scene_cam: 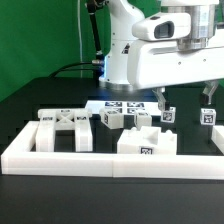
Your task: Assemble chair
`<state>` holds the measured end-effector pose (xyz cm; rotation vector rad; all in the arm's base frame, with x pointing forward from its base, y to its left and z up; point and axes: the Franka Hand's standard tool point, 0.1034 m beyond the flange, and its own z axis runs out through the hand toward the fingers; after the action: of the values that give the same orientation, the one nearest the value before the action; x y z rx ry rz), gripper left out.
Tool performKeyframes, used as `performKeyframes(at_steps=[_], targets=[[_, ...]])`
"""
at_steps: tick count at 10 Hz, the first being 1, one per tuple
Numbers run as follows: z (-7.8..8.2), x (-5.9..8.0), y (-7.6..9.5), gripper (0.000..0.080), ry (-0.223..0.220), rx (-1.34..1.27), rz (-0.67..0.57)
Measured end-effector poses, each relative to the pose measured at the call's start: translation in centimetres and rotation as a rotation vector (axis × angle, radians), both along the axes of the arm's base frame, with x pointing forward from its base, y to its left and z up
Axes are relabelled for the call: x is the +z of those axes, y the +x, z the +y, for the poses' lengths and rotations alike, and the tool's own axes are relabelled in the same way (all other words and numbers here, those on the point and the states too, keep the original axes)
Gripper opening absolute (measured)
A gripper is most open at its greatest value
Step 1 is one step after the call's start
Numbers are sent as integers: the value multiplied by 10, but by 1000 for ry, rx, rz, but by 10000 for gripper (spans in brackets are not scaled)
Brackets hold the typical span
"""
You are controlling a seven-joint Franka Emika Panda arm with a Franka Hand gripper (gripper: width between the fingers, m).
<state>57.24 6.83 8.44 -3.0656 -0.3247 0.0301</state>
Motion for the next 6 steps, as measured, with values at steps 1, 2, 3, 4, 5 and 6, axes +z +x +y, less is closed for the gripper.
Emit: performKeyframes(at_steps=[1, 2, 3, 4, 5, 6], targets=[[-3, -2, -3, 650, -8, -128, 14], [-11, -9, -3, 650, -10, -186, 24], [-18, -18, -2, 650, -7, -285, 38], [-20, -24, 0, 650, -8, -349, 47], [-21, -30, 0, 650, -6, -411, 52], [-18, -35, 0, 650, 0, -506, 63]])
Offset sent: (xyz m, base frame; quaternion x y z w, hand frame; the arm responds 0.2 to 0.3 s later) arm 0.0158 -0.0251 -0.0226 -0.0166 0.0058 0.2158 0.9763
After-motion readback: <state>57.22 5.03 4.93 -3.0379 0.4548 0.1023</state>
